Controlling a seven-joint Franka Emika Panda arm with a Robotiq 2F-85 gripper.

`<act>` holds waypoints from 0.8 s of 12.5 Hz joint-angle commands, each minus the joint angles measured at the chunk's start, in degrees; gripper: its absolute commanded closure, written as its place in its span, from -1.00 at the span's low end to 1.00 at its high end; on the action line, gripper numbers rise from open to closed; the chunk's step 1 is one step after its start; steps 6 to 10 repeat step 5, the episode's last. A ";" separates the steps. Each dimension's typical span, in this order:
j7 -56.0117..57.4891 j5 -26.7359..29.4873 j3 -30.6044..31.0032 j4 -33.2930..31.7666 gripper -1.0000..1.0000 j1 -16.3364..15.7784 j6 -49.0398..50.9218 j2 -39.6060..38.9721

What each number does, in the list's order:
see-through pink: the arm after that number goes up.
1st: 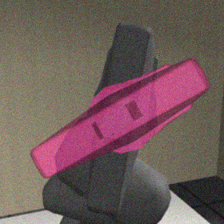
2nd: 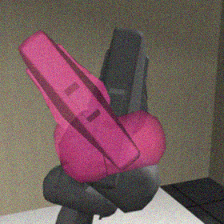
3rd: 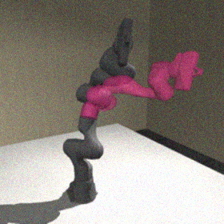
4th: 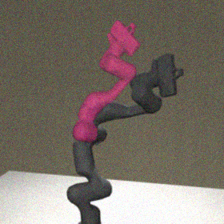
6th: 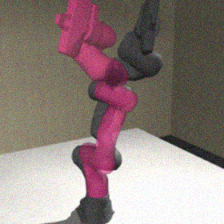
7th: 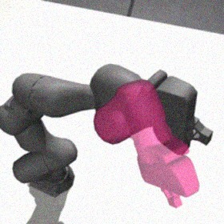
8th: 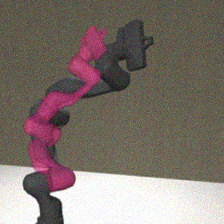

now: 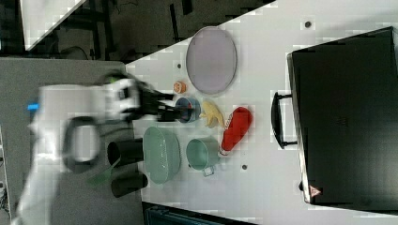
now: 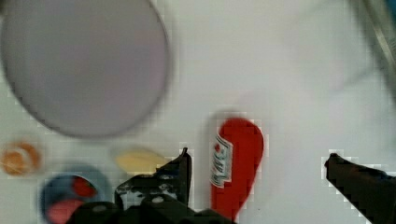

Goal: Pick ketchup from strainer and place it on the table

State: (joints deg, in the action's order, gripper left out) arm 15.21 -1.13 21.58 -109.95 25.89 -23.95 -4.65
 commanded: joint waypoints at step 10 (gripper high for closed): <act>-14.90 0.64 0.84 12.66 -1.00 -0.20 14.27 2.47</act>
